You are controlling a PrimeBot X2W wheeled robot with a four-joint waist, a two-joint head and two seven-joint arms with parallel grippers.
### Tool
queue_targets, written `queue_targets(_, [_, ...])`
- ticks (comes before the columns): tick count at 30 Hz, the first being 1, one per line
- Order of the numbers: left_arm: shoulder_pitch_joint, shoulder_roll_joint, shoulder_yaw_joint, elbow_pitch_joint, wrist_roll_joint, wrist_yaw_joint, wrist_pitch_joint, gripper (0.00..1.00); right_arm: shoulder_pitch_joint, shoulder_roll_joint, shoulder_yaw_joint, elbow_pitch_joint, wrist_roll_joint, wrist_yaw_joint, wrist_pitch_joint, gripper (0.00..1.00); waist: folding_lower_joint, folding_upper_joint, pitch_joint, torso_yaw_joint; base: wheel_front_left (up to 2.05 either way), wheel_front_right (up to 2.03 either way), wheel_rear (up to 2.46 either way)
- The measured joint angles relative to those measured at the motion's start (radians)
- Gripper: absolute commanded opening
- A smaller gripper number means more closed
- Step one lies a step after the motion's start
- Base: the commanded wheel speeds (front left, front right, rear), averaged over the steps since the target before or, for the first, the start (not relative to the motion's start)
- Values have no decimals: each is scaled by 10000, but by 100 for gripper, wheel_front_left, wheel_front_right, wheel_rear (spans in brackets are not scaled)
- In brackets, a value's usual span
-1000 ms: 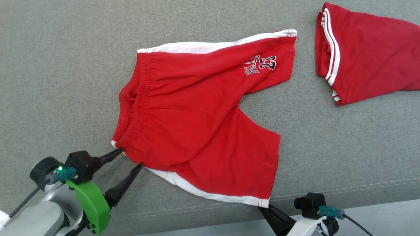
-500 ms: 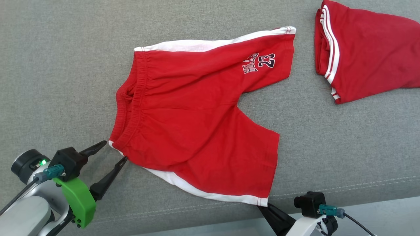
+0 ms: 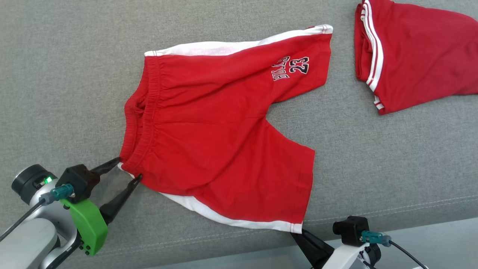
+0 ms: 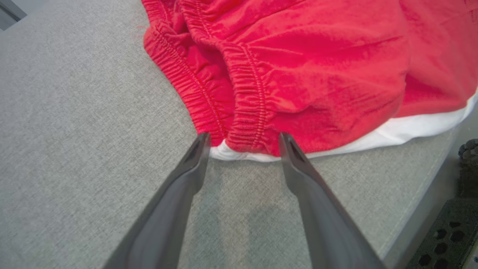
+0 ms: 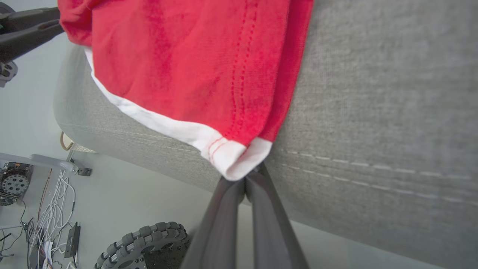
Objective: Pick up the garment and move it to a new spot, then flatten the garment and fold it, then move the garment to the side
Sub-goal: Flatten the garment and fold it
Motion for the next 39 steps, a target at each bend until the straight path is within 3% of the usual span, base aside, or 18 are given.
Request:
queue_targets(2, [-27, -4, -56, 82, -25, -2, -31, 76, -6, 13, 0, 0, 0, 0, 0, 0, 0, 0, 22, -18, 0, 0, 0])
queue_targets(3, [-56, -4, -69, 140, -27, -2, -40, 67, -11, 19, -2, 0, 2, 2, -2, 0, 0, 0, 33, -26, 0, 0, 0])
queue_targets(4, [-98, -6, -81, 205, -33, -2, -73, 49, -19, 23, -2, 0, 2, 2, -2, 0, 0, 0, 44, -34, 0, 0, 0])
queue_targets(6, [-144, -12, -82, 284, -98, -10, -90, 37, -35, 27, 0, 8, 2, 23, -2, 0, 0, 0, 62, -46, 0, 0, 0])
queue_targets(7, [-146, -15, -90, 313, -119, -12, -123, 27, -37, 31, 0, 8, 2, 27, -13, 0, 0, 0, 71, -51, 0, 0, 0])
queue_targets(8, [-149, -25, -107, 341, -119, -12, -134, 8, -37, 35, 0, 12, 2, 27, -33, 0, 0, 0, 79, -55, 0, 0, 0])
queue_targets(9, [-152, -46, -128, 393, -130, -12, -165, 0, -39, 38, 0, 13, 2, 27, -33, 0, 0, 0, 86, -59, 0, 0, 0])
queue_targets(15, [-208, -163, -134, 677, -648, -12, -253, 0, -36, 31, -102, -104, 199, 31, -12, 0, 0, 0, 64, -80, 0, 0, 0])
queue_targets(20, [-182, -318, 36, 694, -1643, -12, -295, 0, -180, -121, -1074, -959, 1095, 4, -42, 0, 0, 0, -98, -123, 0, 0, 0])
queue_targets(27, [-19, -322, 625, 500, -3193, -12, -351, 0, -516, -802, -1983, -2332, 2439, -31, 56, 0, 0, 0, -498, -146, 0, 0, 0])
queue_targets(31, [-16, -270, 502, 265, -3285, -12, -337, 0, -482, -1294, -2050, -2704, 2748, -31, 629, 0, 0, 0, -726, -99, 0, 0, 0])
queue_targets(32, [-2, -247, 431, 245, -3287, -12, -332, 0, -425, -1442, -1948, -2658, 2713, -31, 823, 28, 0, 0, -759, -72, 0, 0, 0])
queue_targets(36, [173, -169, 291, 171, -3382, -12, -324, 0, 3, -1601, -961, -2385, 2443, -31, 1595, 94, 0, 0, -796, 10, 0, 0, 0])
queue_targets(37, [175, -167, 265, 132, -3390, -12, -318, 0, 179, -1582, -696, -2337, 2387, -31, 1749, 100, 0, 0, -790, 26, 0, 0, 0])
queue_targets(39, [174, -138, 253, 4, -3390, -12, -274, 0, 528, -1540, -359, -2291, 2320, -31, 1906, 100, 0, 1, -749, 62, 0, 0, 0])
